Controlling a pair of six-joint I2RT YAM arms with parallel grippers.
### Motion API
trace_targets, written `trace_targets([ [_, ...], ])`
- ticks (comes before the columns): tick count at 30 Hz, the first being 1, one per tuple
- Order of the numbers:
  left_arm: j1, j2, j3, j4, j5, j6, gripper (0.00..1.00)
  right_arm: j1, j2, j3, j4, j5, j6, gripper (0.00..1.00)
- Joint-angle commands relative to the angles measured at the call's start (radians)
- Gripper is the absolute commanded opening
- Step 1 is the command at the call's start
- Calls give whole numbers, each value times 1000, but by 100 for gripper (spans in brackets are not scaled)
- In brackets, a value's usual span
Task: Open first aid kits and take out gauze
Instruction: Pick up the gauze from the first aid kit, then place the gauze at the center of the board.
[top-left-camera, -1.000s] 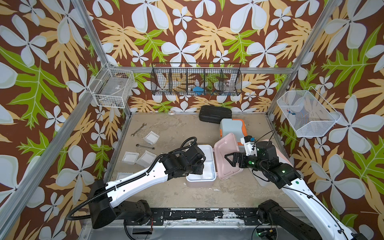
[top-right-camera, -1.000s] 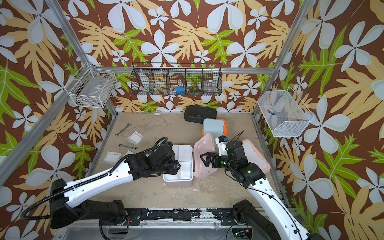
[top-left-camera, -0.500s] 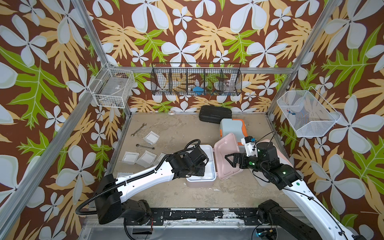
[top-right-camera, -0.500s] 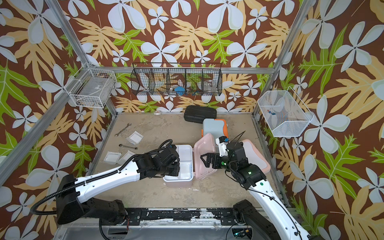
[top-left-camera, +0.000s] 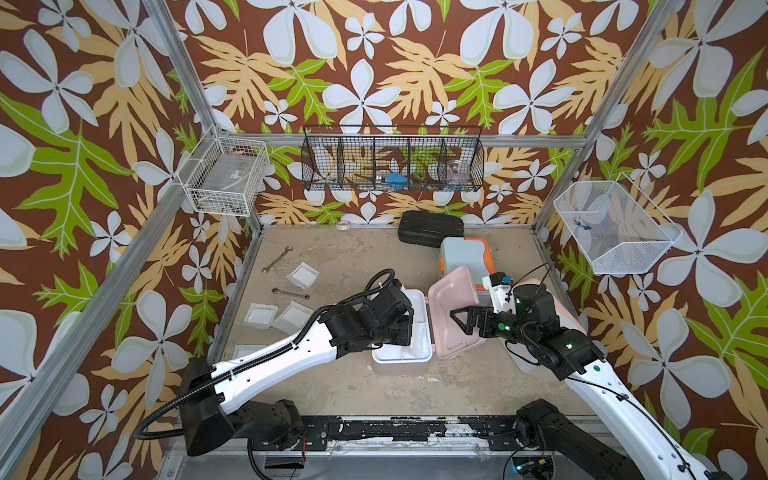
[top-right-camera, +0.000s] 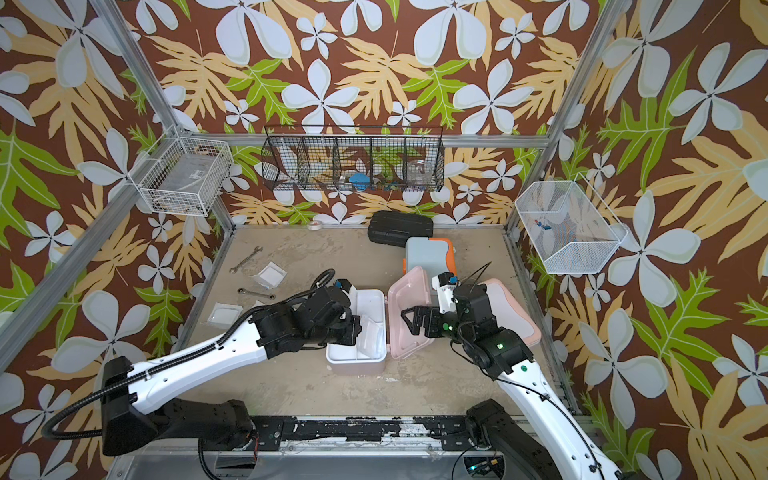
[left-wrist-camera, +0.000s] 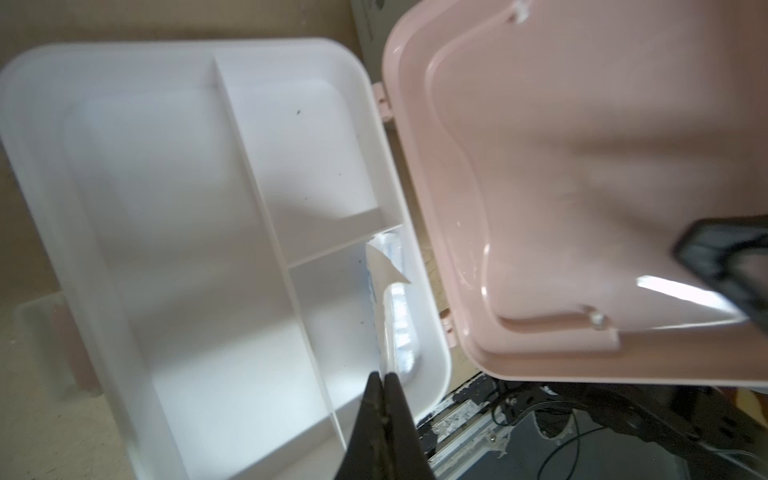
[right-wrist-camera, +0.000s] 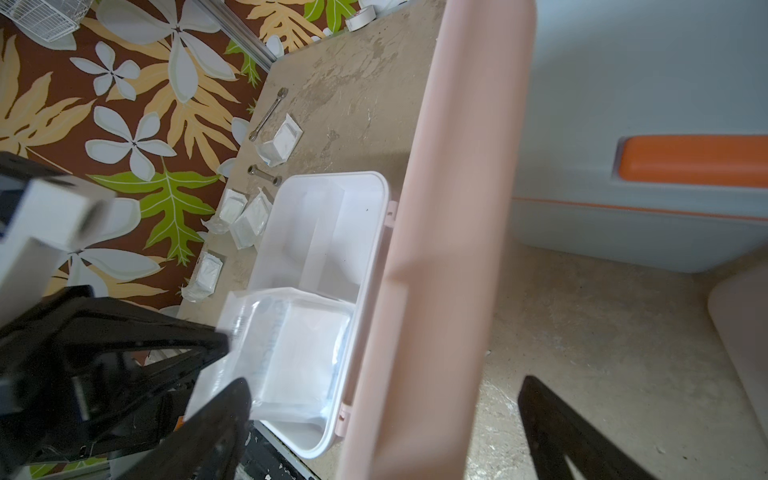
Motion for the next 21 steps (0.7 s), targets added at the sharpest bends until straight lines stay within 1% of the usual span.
trace_targets([
  [1,2,-39,71,-13,-12,42,0,1,-13,8,2,-3,-3,100],
  [4,28,-62,141,-51,-34,73,0,1,-20,-6,5,-8,-1,100],
  [8,131,-81,200,-58,-4,120,0,0,-25,-14,11,-16,5,100],
  [11,227,-89,220,-45,-36,145,0,0,-27,-12,12,-16,3,100],
  [13,312,-100,196,-6,-21,144,0,0,-25,-12,11,-19,1,100],
  [15,419,-114,147,66,21,129,0,0,-24,-9,8,-23,-3,100],
  [18,565,-121,63,169,89,79,0,1,-28,-5,2,-26,-3,100],
  [21,679,-113,-17,276,127,5,0,1,-36,-8,7,-34,-4,100],
])
